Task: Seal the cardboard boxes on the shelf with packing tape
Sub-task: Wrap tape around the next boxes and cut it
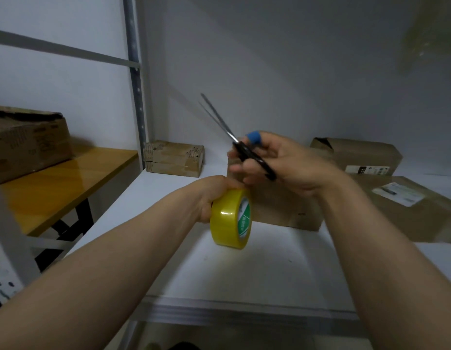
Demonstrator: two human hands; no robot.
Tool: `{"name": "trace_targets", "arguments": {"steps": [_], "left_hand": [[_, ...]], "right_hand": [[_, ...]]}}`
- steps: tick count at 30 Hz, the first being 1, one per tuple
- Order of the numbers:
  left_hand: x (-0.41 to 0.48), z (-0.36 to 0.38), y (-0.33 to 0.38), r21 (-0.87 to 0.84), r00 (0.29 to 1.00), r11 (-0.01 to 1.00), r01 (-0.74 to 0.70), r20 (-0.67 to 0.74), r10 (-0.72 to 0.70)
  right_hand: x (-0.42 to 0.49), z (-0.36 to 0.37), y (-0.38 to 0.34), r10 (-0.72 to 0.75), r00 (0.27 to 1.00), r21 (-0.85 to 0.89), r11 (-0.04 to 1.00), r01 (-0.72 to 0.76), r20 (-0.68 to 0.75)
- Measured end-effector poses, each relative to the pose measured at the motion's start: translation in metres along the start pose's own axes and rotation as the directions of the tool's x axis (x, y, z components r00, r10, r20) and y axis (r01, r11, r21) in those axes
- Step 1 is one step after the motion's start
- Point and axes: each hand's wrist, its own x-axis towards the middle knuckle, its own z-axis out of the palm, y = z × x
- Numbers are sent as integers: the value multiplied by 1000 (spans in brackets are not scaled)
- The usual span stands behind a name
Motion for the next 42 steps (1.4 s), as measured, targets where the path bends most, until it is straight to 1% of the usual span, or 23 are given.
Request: {"name": "trace_targets", "arguments": {"steps": [1,3,4,5,8,11,17,20,21,23,26,29,31,33,36,39,42], "left_hand": [[0,1,0,-1,1000,1000,-10,1,10],[0,4,0,17,999,999,-39,1,39],[0,4,0,26,999,999,-48,-2,48],[0,4,0,34,999,998,-43,-2,43],[-3,1,-5,45,1000,999,-4,-1,4],[-8,0,-10,15,999,999,46,-18,-46],[-9,4,-13,-54,996,995,88,-27,-89],[-14,6,-9,-62,993,992,106,-42,-109],[-15,7,-8,-55,993,992,112,-38,-115],[-15,11,-5,-57,993,992,116,-27,-118],[-12,14,-6,-47,992,991,124,-30,-125],[-11,12,-7,-56,988,989,137,-65,-141],[-11,11,-9,-59,987,988,142,-70,-146],[-9,10,-10,-60,987,989,135,-78,-139],[-8,8,-12,-67,988,991,116,-98,-122],[-10,10,-13,-66,987,992,112,-104,-118],[-10,11,-12,-53,988,993,103,-112,-108]], "right_hand": [[10,5,2,-2,1000,-45,999,1,-15],[20,8,6,-2,999,-230,973,-8,-46],[22,7,9,2,998,-292,956,-20,-61],[22,7,11,4,997,-311,950,-29,-78],[21,7,13,-9,996,-311,950,-18,-86],[24,6,14,-14,996,-302,953,-14,-92],[27,3,19,0,995,-156,988,-15,-96],[15,-4,24,-11,992,25,1000,14,-125],[9,-10,26,-12,993,64,998,20,-119],[-7,-26,29,11,997,86,996,-4,-83],[-38,-57,30,116,993,49,992,-116,15],[-67,-83,29,255,963,-72,966,-249,88],[-80,-94,29,355,930,-155,928,-339,91],[-85,-98,31,429,902,-218,886,-408,53],[-80,-92,37,455,890,-237,869,-435,33],[-70,-80,42,419,908,-194,893,-406,26],[-59,-70,46,409,912,-190,899,-396,36]]}}
